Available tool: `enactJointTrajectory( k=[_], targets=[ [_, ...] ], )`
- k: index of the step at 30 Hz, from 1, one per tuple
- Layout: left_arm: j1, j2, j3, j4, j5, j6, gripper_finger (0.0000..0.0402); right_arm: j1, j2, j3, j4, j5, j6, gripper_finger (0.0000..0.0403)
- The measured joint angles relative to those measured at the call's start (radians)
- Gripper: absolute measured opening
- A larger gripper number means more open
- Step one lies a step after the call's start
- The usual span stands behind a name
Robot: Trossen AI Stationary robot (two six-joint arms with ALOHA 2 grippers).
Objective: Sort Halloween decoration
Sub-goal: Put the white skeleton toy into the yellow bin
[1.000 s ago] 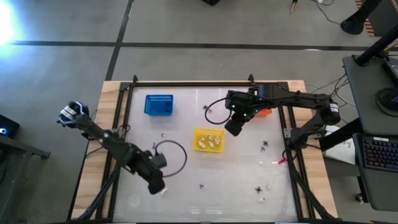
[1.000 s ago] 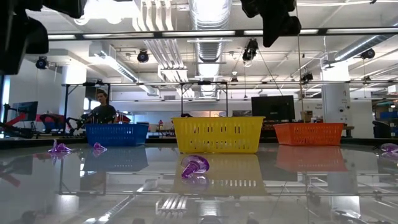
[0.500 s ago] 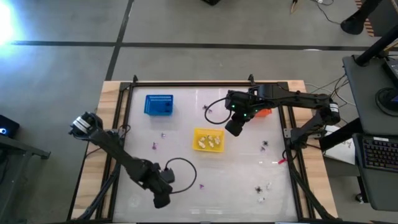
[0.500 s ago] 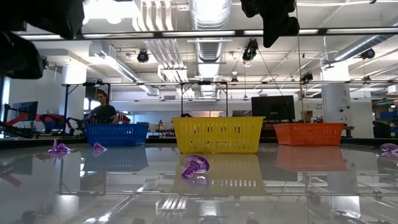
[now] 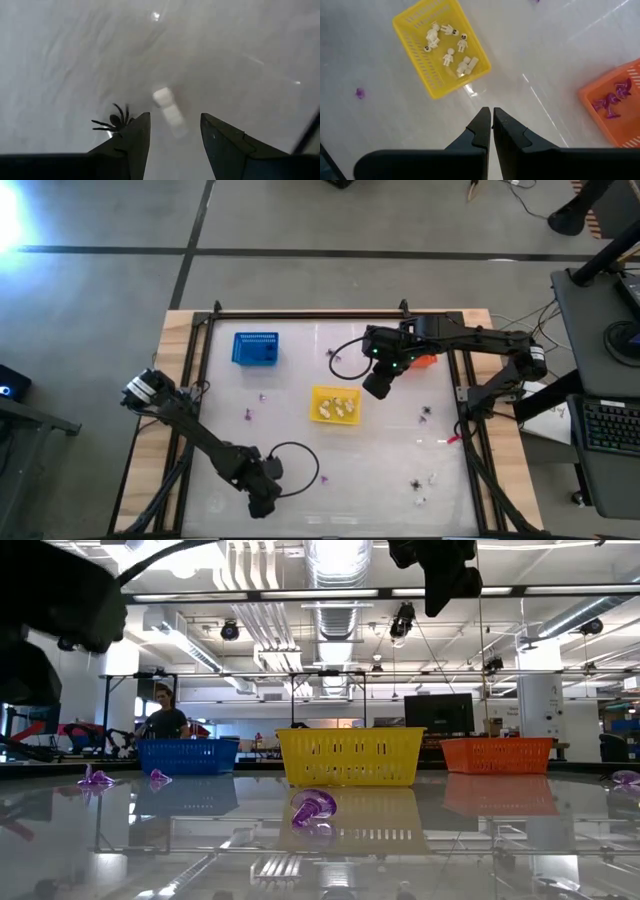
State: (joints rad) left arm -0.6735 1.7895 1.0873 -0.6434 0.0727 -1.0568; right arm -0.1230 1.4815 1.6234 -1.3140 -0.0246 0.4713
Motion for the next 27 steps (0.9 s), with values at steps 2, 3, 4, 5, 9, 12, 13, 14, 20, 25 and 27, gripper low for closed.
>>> enactJointTrajectory(
  k=[2, 3, 4, 5, 9, 12, 13, 14, 20, 25, 27],
  targets=[
    [0.000, 0.007, -0.009, -0.003, 0.000, -0.008, 0.0157, 0.000, 0.000, 0.000, 0.000, 0.000, 0.000, 0.0013],
    [0.000, 0.008, -0.013, -0.001, 0.001, -0.011, 0.0157, 0.000, 0.000, 0.000, 0.000, 0.000, 0.000, 0.0013],
    [0.000, 0.008, -0.015, 0.001, 0.002, -0.011, 0.0157, 0.000, 0.000, 0.000, 0.000, 0.000, -0.001, 0.0013],
    [0.000, 0.008, -0.016, 0.004, 0.001, -0.012, 0.0157, 0.000, 0.000, 0.000, 0.000, 0.000, -0.003, 0.0013],
    [0.002, 0.008, -0.017, 0.008, 0.000, -0.013, 0.0149, 0.000, 0.000, 0.000, -0.003, 0.000, -0.012, 0.0013],
    [0.004, 0.008, -0.018, 0.013, 0.000, -0.015, 0.0130, 0.000, 0.000, 0.000, -0.013, 0.000, -0.015, 0.0013],
    [0.004, 0.007, -0.019, 0.017, 0.000, -0.017, 0.0122, 0.000, 0.000, 0.000, -0.018, 0.000, -0.017, 0.0013],
    [0.004, 0.008, -0.019, 0.023, 0.000, -0.018, 0.0112, 0.000, 0.000, 0.000, -0.021, 0.000, -0.020, 0.0013],
    [0.006, 0.007, -0.019, 0.046, 0.016, -0.018, 0.0043, 0.000, 0.000, 0.000, -0.023, 0.000, -0.023, 0.0013],
    [0.006, 0.007, -0.019, 0.046, 0.024, -0.018, 0.0007, 0.000, 0.000, 0.000, -0.023, 0.001, -0.026, 0.0013],
    [0.006, 0.006, -0.019, 0.046, 0.024, -0.018, 0.0008, 0.000, 0.000, 0.000, -0.023, 0.001, -0.027, 0.0013]
  ],
)
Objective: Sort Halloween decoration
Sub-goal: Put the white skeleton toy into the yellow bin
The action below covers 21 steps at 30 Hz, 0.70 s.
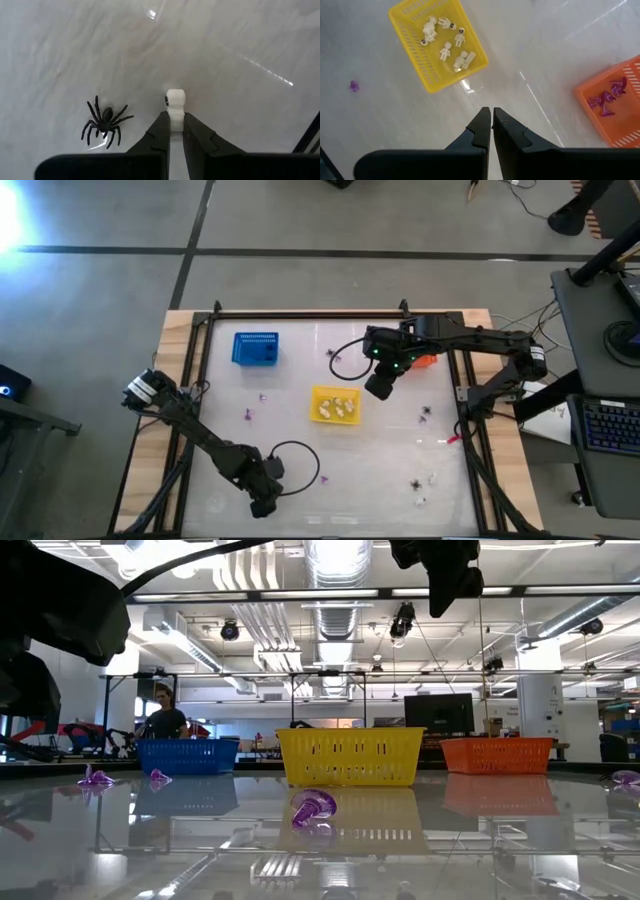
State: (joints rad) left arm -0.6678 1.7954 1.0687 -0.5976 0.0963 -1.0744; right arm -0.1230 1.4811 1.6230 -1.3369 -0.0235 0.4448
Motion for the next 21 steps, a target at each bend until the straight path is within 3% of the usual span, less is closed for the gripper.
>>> enactJointTrajectory(
  k=[13, 21],
  targets=[
    [0.057, -0.176, 0.000, -0.002, -0.009, 0.085, 0.0002, 0.000, 0.000, 0.000, -0.001, 0.000, -0.004, 0.0013],
    [0.245, -0.244, 0.000, -0.001, -0.062, 0.303, 0.0001, 0.000, 0.000, 0.000, 0.000, 0.000, -0.013, 0.0013]
  ],
)
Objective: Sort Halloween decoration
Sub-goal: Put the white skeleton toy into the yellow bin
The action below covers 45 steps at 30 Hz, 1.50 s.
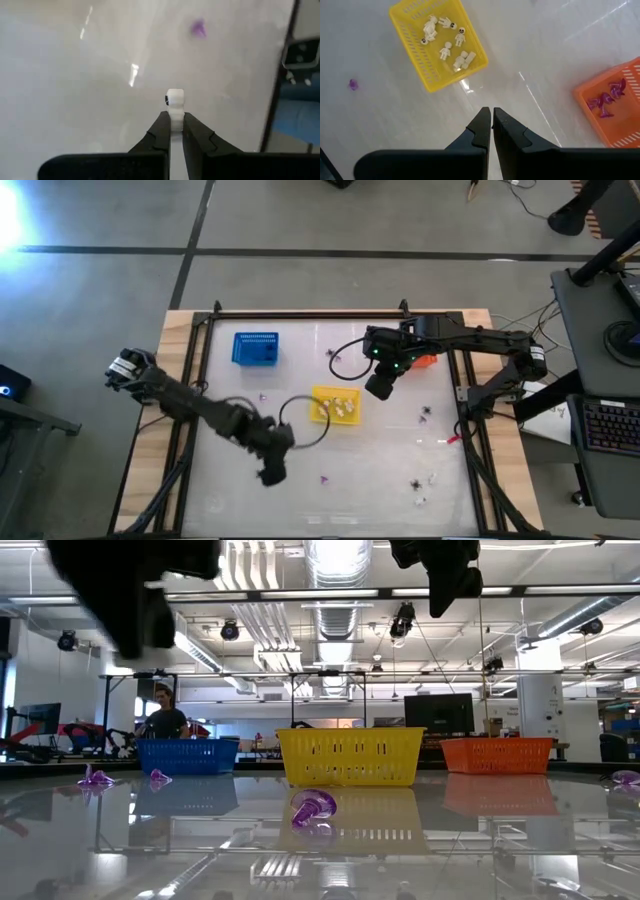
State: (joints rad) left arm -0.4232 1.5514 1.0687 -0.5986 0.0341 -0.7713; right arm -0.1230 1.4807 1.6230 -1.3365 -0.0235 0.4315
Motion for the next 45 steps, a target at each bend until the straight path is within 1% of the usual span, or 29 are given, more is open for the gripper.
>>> enactJointTrajectory(
  k=[7, 10, 13, 17, 23, 28, 32, 36, 41, 45],
  targets=[
    [0.199, -0.003, 0.000, 0.056, -0.004, 0.224, 0.0001, -0.005, 0.000, 0.000, 0.002, 0.000, 0.004, 0.0013],
    [0.266, -0.004, 0.000, 0.095, 0.007, 0.309, 0.0001, -0.009, 0.000, 0.000, 0.003, 0.000, 0.017, 0.0013],
    [0.326, -0.004, 0.000, 0.142, 0.048, 0.380, 0.0001, -0.012, 0.000, 0.000, 0.008, 0.002, 0.022, 0.0013],
    [0.389, 0.002, 0.000, 0.149, 0.065, 0.454, 0.0001, -0.015, 0.000, 0.000, 0.010, 0.001, 0.037, 0.0013],
    [0.463, 0.002, 0.000, 0.155, 0.136, 0.566, 0.0001, -0.015, 0.000, 0.000, 0.013, 0.001, 0.079, 0.0013],
    [0.513, 0.002, 0.000, 0.212, 0.221, 0.637, 0.0001, -0.015, 0.000, 0.000, 0.018, 0.001, 0.097, 0.0013],
    [0.543, 0.002, 0.000, 0.229, 0.238, 0.708, 0.0002, -0.015, 0.002, 0.000, 0.047, 0.001, 0.153, 0.0013],
    [0.566, 0.002, 0.000, 0.229, 0.238, 0.756, 0.0004, -0.015, 0.007, 0.000, 0.066, 0.001, 0.173, 0.0013],
    [0.581, 0.003, 0.000, 0.229, 0.246, 0.804, 0.0025, -0.015, 0.008, 0.000, 0.068, 0.001, 0.217, 0.0013],
    [0.585, 0.003, 0.000, 0.229, 0.316, 0.844, 0.0051, -0.015, 0.008, 0.000, 0.071, 0.001, 0.246, 0.0013]
  ],
)
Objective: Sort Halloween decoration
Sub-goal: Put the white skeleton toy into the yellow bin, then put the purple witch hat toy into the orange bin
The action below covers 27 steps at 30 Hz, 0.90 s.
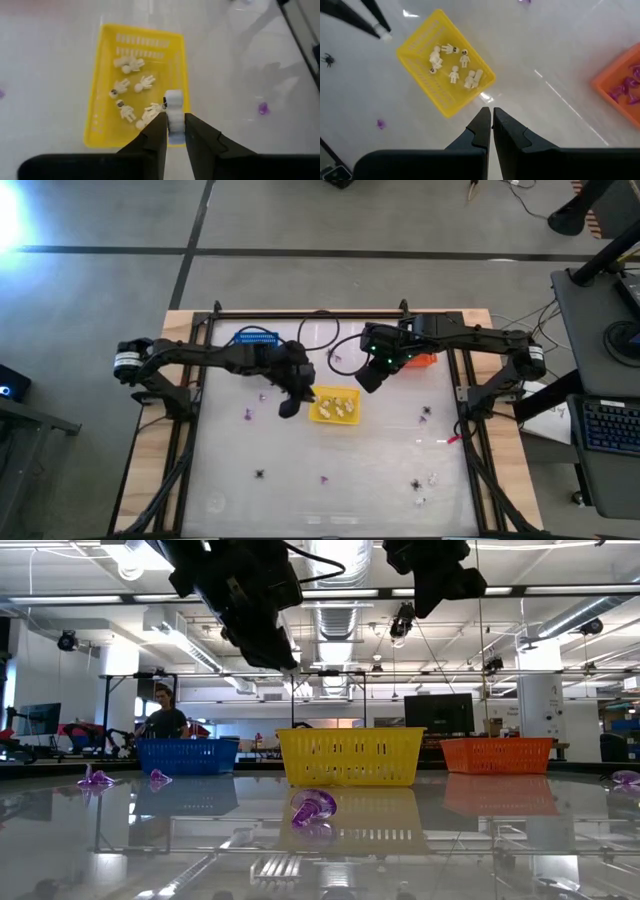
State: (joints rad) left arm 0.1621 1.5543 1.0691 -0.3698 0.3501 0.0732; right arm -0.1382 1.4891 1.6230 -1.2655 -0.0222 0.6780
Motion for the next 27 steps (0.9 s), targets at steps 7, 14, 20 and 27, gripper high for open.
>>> enactJointTrajectory(
  k=[7, 14, 20, 27],
  targets=[
    [0.004, 0.008, 0.000, 0.077, 0.001, 0.024, 0.0074, 0.000, 0.000, 0.000, 0.016, 0.026, 0.032, 0.0013],
    [0.024, 0.023, 0.000, 0.032, 0.001, 0.026, 0.0075, 0.000, 0.000, 0.000, 0.028, 0.026, 0.029, 0.0013],
    [0.040, -0.028, 0.000, 0.014, 0.000, 0.042, 0.0075, 0.000, 0.001, 0.000, 0.064, 0.025, 0.028, 0.0013],
    [0.046, -0.156, 0.000, -0.156, -0.096, 0.092, 0.0075, 0.000, 0.001, 0.000, 0.124, 0.024, 0.025, 0.0013]
  ],
)
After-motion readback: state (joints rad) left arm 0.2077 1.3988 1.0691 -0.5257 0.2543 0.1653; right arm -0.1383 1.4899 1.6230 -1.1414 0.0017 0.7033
